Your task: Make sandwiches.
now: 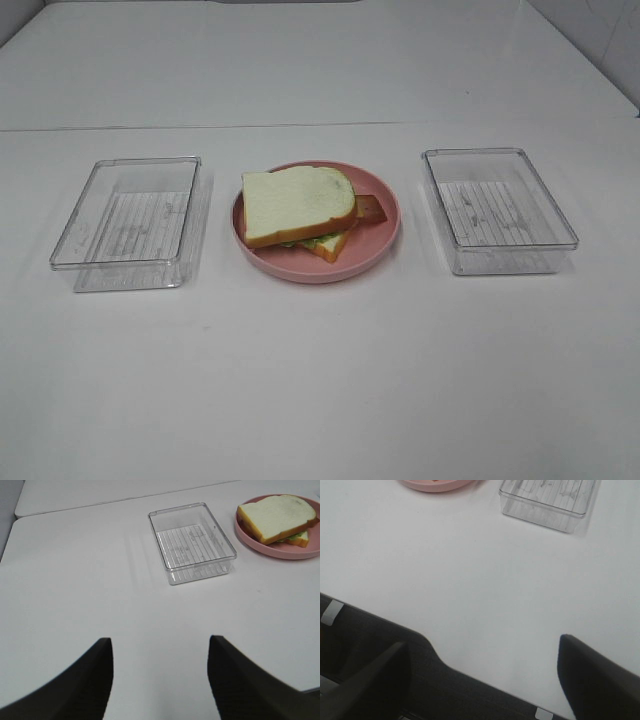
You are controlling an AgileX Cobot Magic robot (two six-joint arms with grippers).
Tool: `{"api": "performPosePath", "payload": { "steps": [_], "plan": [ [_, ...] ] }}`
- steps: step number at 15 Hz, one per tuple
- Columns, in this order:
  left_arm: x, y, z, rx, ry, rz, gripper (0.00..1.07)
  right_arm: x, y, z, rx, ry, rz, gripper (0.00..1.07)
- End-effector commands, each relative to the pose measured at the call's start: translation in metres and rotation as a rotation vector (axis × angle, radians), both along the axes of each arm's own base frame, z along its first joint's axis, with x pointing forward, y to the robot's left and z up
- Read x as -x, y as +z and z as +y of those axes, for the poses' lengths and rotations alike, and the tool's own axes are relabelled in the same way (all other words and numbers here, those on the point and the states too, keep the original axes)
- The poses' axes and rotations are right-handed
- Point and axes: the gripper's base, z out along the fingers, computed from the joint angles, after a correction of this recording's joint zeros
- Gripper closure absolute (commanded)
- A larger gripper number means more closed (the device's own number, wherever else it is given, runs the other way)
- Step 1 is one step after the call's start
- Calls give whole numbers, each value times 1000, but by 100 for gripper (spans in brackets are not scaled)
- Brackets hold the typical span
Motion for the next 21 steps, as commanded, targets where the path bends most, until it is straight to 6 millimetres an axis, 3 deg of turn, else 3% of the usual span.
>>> {"api": "performPosePath", "payload": {
  "steps": [1, 12, 18, 21],
  "plan": [
    [1, 0, -1, 10, -8, -17, 51, 0, -1, 0, 0, 14, -22, 31],
    [1, 0, -1, 10, -8, -17, 51, 0, -1, 0, -1, 9, -23, 31],
    [2, 0, -1, 8, 139, -20, 51, -2, 0, -6, -22, -317, -32, 31],
    [4, 0, -2, 9, 159, -35, 51, 7, 1, -7, -30, -384, -101, 31]
  ]
}}
